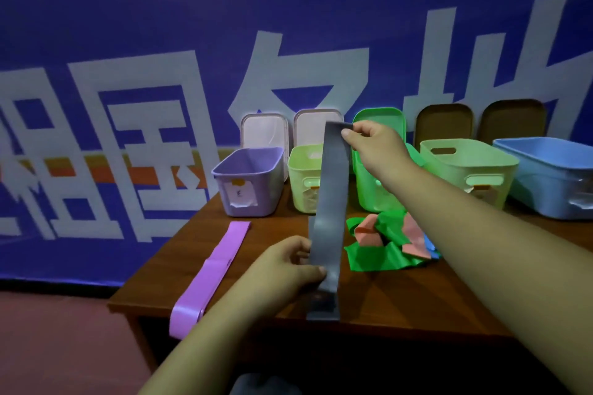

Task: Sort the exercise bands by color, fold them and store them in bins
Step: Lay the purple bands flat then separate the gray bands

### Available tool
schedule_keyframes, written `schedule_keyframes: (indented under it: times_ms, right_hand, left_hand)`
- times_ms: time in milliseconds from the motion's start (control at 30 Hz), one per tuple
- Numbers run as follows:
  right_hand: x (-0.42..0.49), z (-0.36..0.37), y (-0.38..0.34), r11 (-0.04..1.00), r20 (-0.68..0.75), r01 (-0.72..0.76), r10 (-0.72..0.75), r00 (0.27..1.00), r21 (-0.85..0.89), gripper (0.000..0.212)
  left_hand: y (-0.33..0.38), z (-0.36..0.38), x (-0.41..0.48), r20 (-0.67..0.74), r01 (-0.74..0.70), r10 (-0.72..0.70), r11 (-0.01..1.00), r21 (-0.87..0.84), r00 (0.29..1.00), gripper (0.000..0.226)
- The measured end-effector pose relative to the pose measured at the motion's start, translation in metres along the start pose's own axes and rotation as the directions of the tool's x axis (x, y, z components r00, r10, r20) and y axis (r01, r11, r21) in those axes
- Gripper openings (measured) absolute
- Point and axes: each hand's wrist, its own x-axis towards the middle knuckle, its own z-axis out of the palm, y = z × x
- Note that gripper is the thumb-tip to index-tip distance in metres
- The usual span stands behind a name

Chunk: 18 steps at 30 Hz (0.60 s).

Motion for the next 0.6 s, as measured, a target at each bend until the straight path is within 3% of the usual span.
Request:
schedule_keyframes:
  times_ms: [100, 300, 600]
  right_hand:
    - [-0.001, 0.024, 0.027, 0.996, 0.038, -0.051, 0.054, 0.998, -0.068, 0.023]
    - [-0.007, 0.06, 0.068, 0.954, 0.101, -0.125, 0.158, 0.982, -0.273, 0.021]
    - [-0.01, 0.091, 0.102, 0.895, 0.165, -0.198, 0.283, 0.945, -0.4, 0.018]
  left_hand:
    - [-0.005, -0.001, -0.009, 0.039, 0.124, -0.121, 0.986, -0.111, 0.992, 0.031]
    - [-0.012, 0.003, -0.01, 0.015, 0.233, -0.233, 0.962, -0.14, 0.972, 0.055]
    - [-0.012, 0.003, -0.006, 0.016, 0.243, -0.245, 0.967, 0.072, 0.969, 0.059]
